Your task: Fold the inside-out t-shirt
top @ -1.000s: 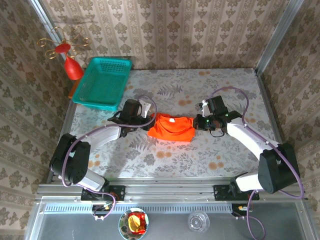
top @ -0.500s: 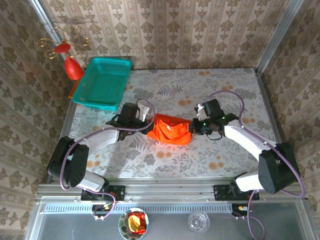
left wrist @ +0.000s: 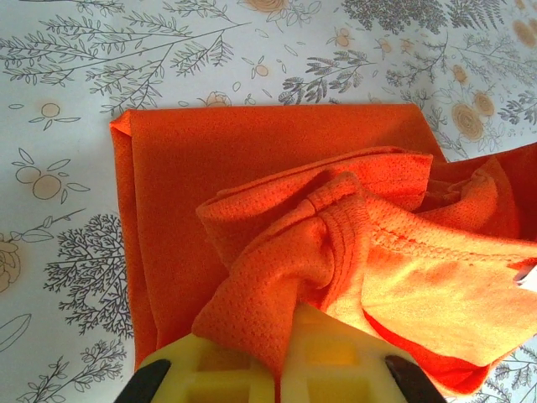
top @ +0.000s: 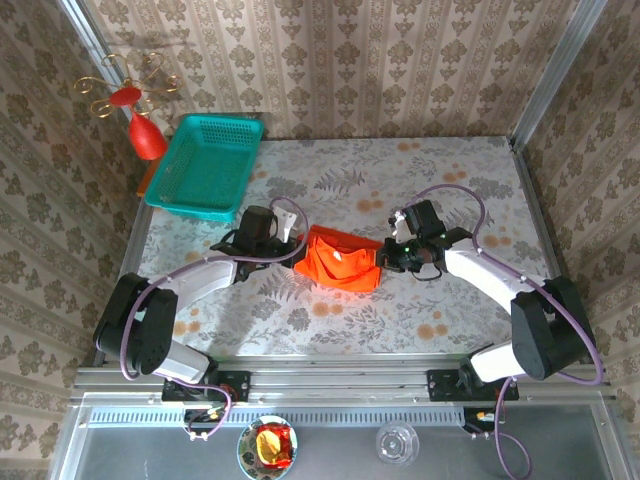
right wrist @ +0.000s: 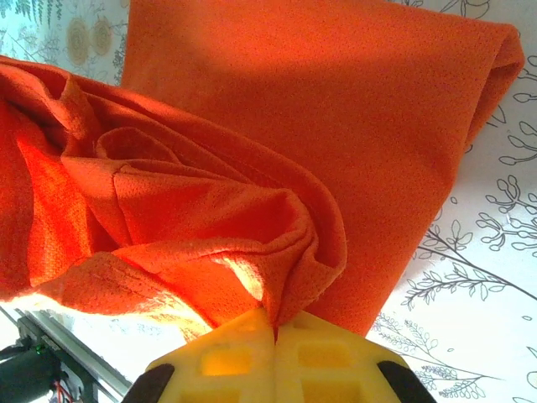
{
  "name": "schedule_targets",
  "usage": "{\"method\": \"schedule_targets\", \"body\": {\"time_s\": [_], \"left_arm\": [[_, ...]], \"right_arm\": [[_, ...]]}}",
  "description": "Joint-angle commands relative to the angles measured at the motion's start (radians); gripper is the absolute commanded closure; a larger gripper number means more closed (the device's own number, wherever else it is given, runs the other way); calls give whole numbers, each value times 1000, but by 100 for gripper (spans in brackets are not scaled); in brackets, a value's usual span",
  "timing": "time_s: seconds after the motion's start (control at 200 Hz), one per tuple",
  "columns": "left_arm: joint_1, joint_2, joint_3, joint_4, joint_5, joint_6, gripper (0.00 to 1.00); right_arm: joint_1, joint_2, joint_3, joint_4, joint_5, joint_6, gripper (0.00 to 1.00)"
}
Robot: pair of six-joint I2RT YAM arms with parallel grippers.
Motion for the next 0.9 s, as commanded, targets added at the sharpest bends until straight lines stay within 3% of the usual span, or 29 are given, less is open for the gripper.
{"method": "schedule_targets", "body": {"time_s": [0.0, 0.215, 0.43, 0.68, 0.895], "left_arm": [[11, 18, 42, 19, 19, 20, 100], [28, 132, 162, 4, 53, 41, 100], [63, 404, 427, -122, 183, 61, 100], [65, 633, 696, -399, 47, 62, 100], [48, 613, 652, -435, 62, 55, 100]], "right_arm": [[-1, 39, 24, 39, 26, 36, 100], [-50, 174, 62, 82, 73, 120, 100], [-116, 301, 86, 67, 154, 166, 100], [-129, 372, 127, 62, 129, 140, 100], [-129, 284, 130, -29, 138, 96, 100]]}}
